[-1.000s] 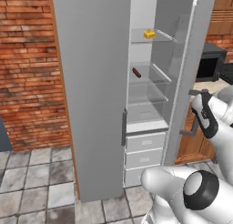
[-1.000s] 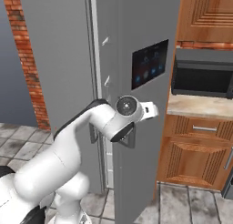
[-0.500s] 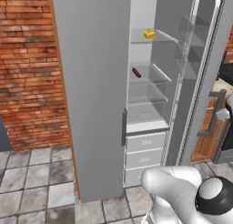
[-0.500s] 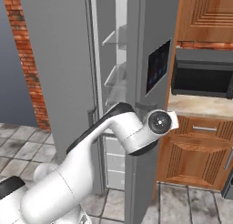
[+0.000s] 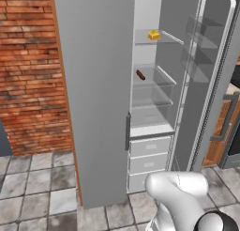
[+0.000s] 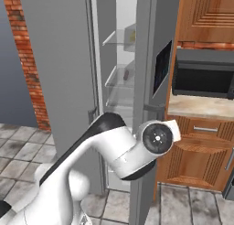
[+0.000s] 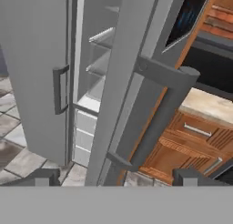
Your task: Retrieve the sausage and cheese from the fridge and place them on the cutting board on the counter.
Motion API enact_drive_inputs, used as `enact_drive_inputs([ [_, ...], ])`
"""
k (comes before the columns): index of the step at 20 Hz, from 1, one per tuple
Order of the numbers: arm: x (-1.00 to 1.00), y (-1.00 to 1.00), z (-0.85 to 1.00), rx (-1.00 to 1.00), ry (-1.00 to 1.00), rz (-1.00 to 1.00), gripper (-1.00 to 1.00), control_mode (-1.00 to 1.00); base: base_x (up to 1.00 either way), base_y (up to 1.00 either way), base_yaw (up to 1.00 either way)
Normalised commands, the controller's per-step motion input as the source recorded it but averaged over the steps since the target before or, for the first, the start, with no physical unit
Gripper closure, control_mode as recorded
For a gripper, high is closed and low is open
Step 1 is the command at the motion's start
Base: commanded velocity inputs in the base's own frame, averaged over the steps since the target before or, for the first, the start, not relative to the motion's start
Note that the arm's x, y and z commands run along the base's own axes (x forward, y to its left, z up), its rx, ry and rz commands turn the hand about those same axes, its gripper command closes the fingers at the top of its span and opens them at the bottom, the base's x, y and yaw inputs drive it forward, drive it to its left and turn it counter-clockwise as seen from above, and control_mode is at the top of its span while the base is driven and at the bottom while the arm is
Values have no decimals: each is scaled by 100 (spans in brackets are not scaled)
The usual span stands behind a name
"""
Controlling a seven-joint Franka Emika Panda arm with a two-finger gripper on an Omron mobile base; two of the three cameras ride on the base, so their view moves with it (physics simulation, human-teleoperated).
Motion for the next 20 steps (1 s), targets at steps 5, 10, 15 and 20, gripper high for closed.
enact_drive_inputs([
  [5, -21, 100, 19, -12, 3, -34, -100, -100, 0, 0, 0],
  [10, 0, 100, 4, -20, 19, -37, -100, -100, 0, 0, 0],
  [15, 40, 95, 0, -21, 29, -23, -100, -100, 0, 0, 0],
  [20, 70, 92, 31, -6, 24, -22, -100, -100, 0, 0, 0],
])
